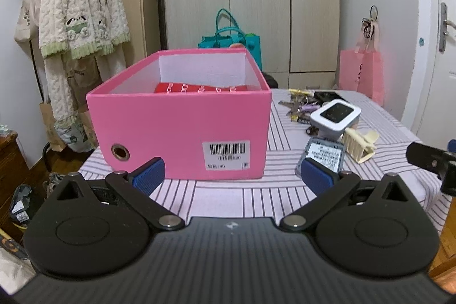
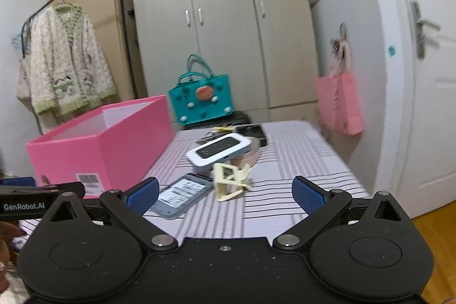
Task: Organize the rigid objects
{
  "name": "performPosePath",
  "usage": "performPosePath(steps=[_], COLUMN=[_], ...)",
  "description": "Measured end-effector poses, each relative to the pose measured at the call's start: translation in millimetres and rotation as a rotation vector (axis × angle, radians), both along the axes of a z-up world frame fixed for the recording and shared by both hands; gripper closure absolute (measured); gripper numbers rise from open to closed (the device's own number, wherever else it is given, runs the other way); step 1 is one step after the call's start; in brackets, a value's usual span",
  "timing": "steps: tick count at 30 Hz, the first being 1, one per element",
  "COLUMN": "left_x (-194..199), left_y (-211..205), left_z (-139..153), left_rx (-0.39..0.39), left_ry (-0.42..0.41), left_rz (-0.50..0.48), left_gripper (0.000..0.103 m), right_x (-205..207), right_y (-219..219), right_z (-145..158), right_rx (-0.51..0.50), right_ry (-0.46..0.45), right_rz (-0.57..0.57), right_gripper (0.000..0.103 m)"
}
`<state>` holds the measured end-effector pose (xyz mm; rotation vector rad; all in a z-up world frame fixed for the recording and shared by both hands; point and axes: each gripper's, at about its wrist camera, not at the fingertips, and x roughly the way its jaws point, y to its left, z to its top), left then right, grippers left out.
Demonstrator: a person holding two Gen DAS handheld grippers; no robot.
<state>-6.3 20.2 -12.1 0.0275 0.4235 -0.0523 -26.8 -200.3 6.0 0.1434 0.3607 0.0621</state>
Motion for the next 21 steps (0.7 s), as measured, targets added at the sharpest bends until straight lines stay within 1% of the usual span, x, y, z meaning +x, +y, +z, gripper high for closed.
performPosePath(steps=[2, 7, 11, 13, 15, 16, 19, 20, 21], left_x=[1, 14, 20, 25, 30, 32, 40, 44, 48], left_y=[5, 26, 39, 46, 51, 52, 55, 57, 60], left_z=[5, 17, 32, 40, 47, 51, 57, 61, 65], left_rx=[-0.013, -0.056, -0.030, -0.017, 0.010, 0.038, 0.149, 0.179, 0.178], left_ry=[-0.004, 0.033, 0.033, 0.049, 0.059, 0.060, 0.055, 0.071, 0.094], left_rz=[-0.006, -0.060, -0.079, -0.101, -0.123, -0.128, -0.106, -0.118, -0.133], left_gripper=[0.000, 0.000, 0.001, 0.001, 0.001, 0.001, 0.002, 0.002, 0.002], right_x=[6, 24, 39, 44, 51, 55, 64, 67, 70], right_y=[-4, 0, 1, 0, -1, -1, -3, -4, -4], right_z=[2, -1, -9, -12, -14, -15, -15, -16, -15], right_rx=[0.033, 0.034, 0.049, 0.046, 0.036, 0.033, 0.038, 0.040, 0.042], right_ry=[0.014, 0.077, 0.148, 0.173, 0.193, 0.204, 0.234, 0.242, 0.251], right_rz=[0.029, 0.074, 0.112, 0.116, 0.121, 0.124, 0.132, 0.136, 0.138], right_gripper=[0.003, 0.005, 0.008, 0.010, 0.013, 0.015, 0.021, 0.023, 0.024])
